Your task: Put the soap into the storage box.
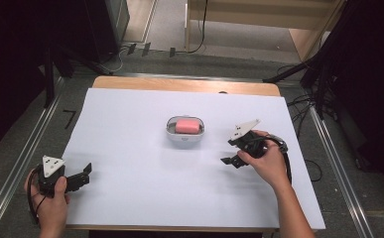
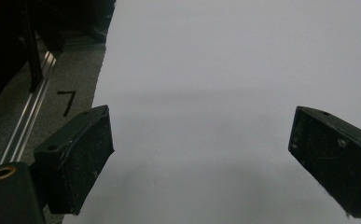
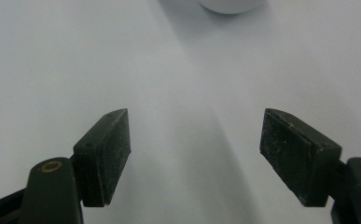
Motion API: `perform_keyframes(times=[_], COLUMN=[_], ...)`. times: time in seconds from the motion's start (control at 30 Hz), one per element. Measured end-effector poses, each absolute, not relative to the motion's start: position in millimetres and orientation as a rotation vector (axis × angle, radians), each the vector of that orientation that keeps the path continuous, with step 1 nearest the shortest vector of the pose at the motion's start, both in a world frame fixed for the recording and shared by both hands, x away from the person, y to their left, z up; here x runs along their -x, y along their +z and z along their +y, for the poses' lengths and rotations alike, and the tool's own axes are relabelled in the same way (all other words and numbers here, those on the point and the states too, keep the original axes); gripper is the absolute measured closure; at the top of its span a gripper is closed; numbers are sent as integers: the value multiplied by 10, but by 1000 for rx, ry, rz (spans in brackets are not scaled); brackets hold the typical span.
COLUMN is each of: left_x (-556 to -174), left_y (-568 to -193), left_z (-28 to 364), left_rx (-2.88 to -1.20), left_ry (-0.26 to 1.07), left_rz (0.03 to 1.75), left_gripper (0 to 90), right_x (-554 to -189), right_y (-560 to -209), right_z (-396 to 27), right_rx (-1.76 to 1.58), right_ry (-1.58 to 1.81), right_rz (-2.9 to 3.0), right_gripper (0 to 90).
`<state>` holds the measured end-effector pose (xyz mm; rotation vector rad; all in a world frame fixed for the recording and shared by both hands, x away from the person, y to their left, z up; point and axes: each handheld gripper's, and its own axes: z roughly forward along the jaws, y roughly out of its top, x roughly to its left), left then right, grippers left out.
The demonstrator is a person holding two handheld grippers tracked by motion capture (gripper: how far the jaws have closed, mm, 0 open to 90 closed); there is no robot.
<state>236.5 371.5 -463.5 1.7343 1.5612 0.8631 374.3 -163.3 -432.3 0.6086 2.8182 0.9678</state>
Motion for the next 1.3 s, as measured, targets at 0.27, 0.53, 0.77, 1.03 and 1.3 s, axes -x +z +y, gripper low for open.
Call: perform_keyframes(times=[0.27, 0.53, 0.77, 1.03, 1.3], left_x=[-2366, -2365, -2367, -2368, -2367], left_y=[-4636, -4636, -4636, -4638, -4637], left_z=[3714, 3711, 3708, 3703, 3701], left_rx=[-1736, -1738, -1740, -1743, -1743], left_ry=[865, 868, 870, 873, 875], left_rz=[1561, 1562, 1562, 1561, 1562], left_gripper=[69, 69, 69, 69, 69], right_x=[-3618, -3497, -3373, -3257, -3162], right_y=[-4351, -4417, -4472, -4539, -4637], right_z=[-1743, -1907, -2078, -2272, -2405], right_rx=[-626, -663, -705, -758, -797], right_ry=[987, 1002, 1024, 1035, 1049], right_rz=[2797, 2780, 2751, 2726, 2704], right_gripper=[258, 257, 255, 255, 253])
